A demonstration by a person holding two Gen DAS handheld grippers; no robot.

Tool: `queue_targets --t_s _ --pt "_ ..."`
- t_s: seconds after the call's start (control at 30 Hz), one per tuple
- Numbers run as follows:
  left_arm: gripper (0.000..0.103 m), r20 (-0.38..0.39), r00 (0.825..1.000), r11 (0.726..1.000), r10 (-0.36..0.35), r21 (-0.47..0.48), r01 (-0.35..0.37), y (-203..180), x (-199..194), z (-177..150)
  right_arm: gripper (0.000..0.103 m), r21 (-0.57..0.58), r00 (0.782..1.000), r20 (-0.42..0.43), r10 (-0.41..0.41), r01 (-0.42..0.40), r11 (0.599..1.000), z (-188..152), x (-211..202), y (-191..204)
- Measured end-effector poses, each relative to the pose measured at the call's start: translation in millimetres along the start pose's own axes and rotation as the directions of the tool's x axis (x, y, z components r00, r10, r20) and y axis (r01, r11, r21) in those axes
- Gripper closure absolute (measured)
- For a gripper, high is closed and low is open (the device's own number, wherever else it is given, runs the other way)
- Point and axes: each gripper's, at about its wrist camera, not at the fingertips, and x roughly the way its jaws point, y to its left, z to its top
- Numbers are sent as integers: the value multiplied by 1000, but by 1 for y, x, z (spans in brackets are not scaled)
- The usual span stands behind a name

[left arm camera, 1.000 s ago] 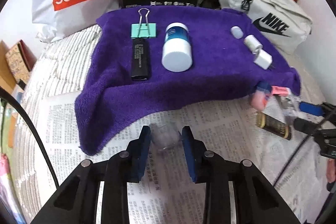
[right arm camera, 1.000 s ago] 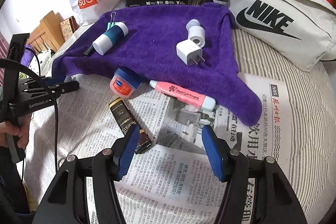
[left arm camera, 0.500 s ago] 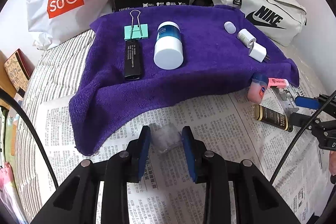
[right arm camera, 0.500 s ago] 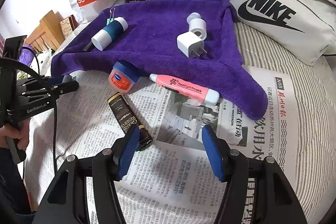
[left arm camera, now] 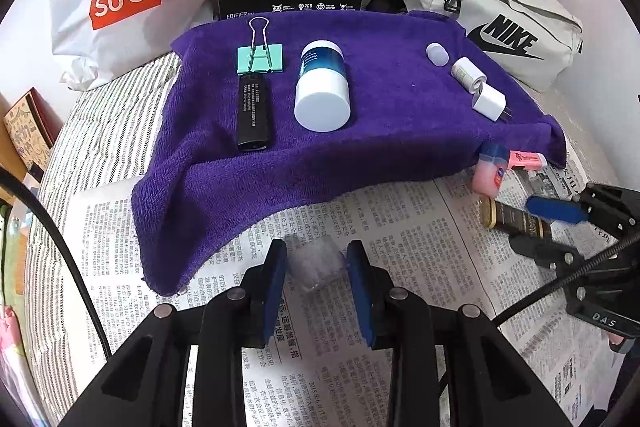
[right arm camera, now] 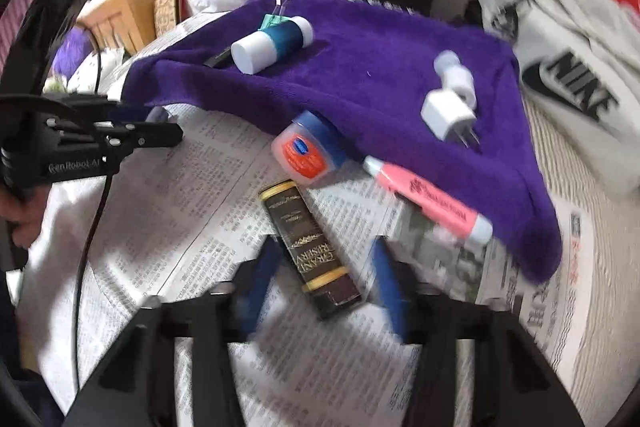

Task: Organize rigid objects
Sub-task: 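Move the left tool to the clear plastic cup while the right tool approaches the black-and-gold tube, then grasp the black-and-gold tube with the right tool while the left tool grasps the clear cup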

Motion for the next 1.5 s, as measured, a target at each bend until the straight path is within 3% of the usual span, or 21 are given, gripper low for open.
queue_targets --t_s 0.2,0.43,0.63,0.87,1.13,1.5 --pt "73 0 1000 1000 -8 -1 8 2 -1 -1 70 93 1000 -19 25 -23 995 -9 -8 -18" --pt "73 1 1000 1000 -7 0 7 0 -1 -1 69 7 999 -38 11 -11 1000 -5 -4 -10" --pt "73 -2 1000 1000 -11 -5 11 1 -2 -1 78 0 999 -37 5 -5 1000 -1 -3 -11" --pt "73 1 1000 1000 13 7 -13 -1 -4 -6 78 174 989 -59 -137 146 974 -21 -23 -52" --pt "73 28 999 1000 21 21 -22 -5 -4 -11 77 177 982 -75 -174 185 967 -31 -21 -53" --pt "73 43 998 999 -41 6 41 -2 -15 -14 79 218 992 -35 -117 122 968 -33 -29 -58"
